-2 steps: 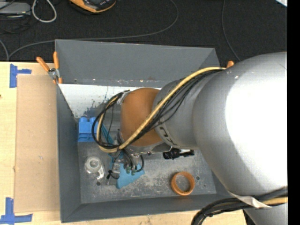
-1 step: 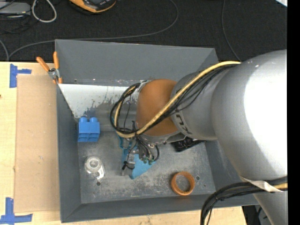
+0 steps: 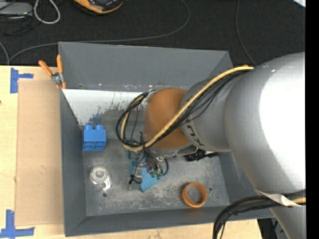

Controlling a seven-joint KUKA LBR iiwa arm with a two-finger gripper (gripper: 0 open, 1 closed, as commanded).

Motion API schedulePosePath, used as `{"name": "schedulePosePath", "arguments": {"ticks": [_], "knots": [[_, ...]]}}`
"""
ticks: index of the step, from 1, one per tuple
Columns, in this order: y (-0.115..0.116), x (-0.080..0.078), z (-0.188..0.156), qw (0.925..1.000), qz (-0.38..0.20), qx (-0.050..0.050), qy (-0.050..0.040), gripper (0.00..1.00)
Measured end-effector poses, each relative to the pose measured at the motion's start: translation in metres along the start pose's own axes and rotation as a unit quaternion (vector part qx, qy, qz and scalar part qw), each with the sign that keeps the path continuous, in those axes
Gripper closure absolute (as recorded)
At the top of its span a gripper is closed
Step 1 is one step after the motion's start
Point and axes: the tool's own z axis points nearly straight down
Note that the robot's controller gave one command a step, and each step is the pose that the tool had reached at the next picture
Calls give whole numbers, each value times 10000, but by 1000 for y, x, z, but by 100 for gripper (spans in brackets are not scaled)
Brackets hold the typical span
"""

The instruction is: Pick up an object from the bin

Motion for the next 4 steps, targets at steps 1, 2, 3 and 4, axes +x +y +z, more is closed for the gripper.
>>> {"name": "schedulePosePath", "arguments": {"ticks": [1, 2, 3, 4], "knots": [[-7, -11, 1, 9886, -1505, 4, 12, 0], [-21, 10, -6, 9998, -185, -1, 29, 0], [-67, 18, 0, 9877, -1565, -7, -5, 0], [-74, 23, 0, 9923, -1236, 0, 9, 0]]}}
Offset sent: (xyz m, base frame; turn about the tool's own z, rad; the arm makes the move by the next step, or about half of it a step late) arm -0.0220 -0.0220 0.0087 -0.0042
